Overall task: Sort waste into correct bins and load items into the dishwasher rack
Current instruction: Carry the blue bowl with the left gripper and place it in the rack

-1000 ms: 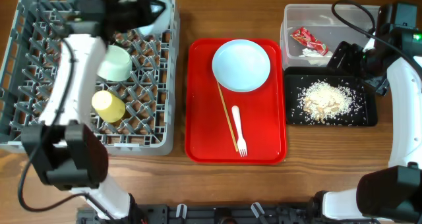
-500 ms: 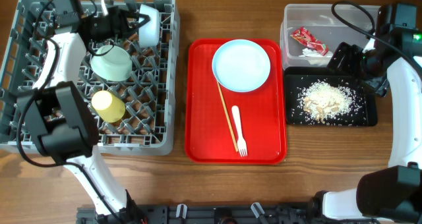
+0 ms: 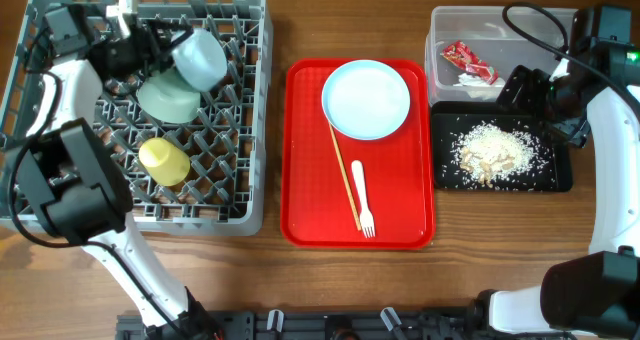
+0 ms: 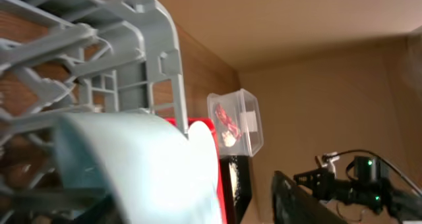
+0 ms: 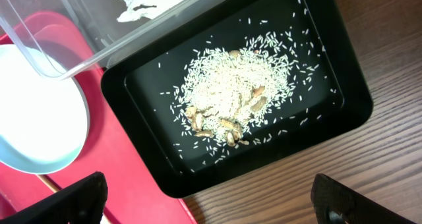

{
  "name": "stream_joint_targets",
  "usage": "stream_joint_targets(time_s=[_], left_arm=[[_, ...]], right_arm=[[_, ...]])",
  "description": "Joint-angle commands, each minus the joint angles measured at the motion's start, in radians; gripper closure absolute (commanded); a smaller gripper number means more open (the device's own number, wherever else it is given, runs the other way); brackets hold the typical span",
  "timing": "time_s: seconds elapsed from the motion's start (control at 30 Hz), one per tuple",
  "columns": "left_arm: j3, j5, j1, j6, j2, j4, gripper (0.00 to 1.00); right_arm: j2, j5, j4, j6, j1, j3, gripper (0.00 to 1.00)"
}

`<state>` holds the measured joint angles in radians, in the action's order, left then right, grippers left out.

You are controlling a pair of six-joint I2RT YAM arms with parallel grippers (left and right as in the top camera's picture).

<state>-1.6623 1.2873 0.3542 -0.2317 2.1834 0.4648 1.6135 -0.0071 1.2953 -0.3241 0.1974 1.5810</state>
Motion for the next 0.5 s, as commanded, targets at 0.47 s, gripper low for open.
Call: stream_joint_targets(time_s=[0.47], left_arm=[[-0.006,-0.056,0.200,-0.060,-0.136,0.000,0.00]], right_arm=[[-0.022,-0.009,0.006,0.007,0.000,0.016,0.00]])
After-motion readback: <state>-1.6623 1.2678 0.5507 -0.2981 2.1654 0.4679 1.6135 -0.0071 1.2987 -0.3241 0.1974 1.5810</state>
